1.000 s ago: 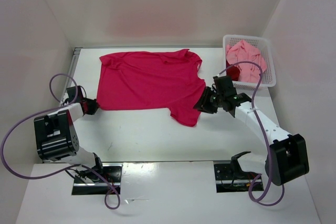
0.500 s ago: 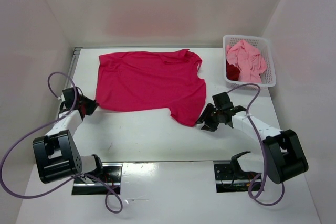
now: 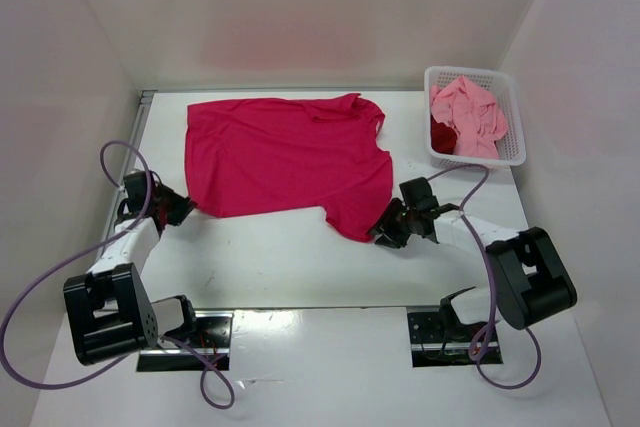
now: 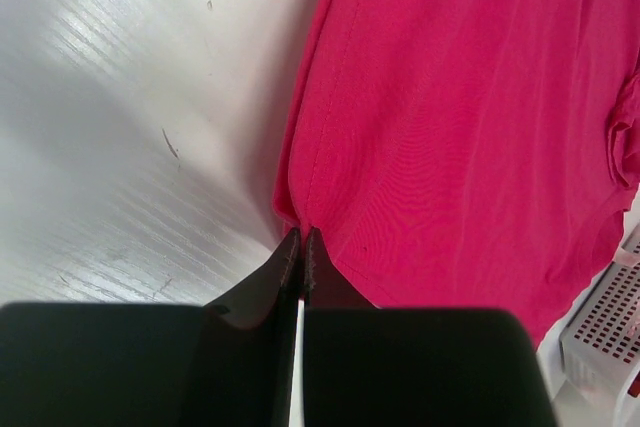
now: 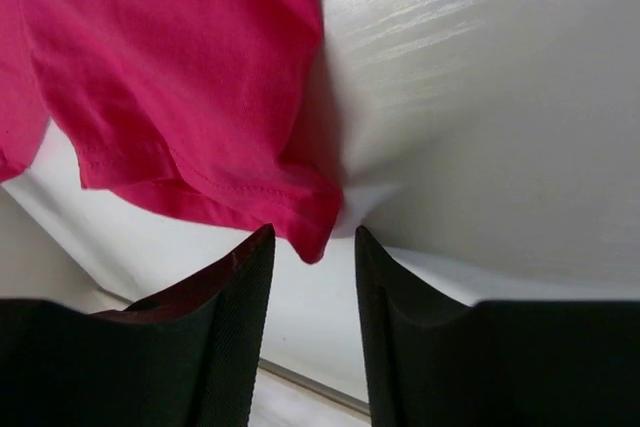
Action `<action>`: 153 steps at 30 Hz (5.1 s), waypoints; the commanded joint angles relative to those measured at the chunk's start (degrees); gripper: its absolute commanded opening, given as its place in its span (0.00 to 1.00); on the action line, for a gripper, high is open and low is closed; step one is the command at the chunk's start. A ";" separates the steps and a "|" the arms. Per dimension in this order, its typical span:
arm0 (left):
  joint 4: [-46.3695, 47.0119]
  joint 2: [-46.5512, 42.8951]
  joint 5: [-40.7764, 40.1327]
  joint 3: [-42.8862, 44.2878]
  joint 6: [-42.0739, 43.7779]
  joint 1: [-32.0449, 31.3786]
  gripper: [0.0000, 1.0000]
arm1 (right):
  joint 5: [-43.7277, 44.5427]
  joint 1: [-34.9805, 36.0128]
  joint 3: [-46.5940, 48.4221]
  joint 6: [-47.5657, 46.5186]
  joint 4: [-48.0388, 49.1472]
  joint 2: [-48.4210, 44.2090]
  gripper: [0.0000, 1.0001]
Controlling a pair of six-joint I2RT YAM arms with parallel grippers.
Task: Fold and stack the t-shirts
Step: Flatten out the tshirt, then fold the flattened tshirt in 1/3 of the way
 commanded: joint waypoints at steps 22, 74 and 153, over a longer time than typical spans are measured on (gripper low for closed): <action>-11.42 1.21 7.56 45.30 2.20 -12.07 0.00 | 20.45 1.01 72.50 -17.68 -35.46 -4.21 0.00; -2.81 21.09 6.25 73.92 -0.80 -3.37 0.00 | 0.60 -8.83 126.76 -23.14 -23.36 32.20 0.00; 4.13 25.28 -2.89 20.46 -3.07 0.32 0.00 | 6.65 -9.71 81.63 -26.57 -22.75 48.09 0.00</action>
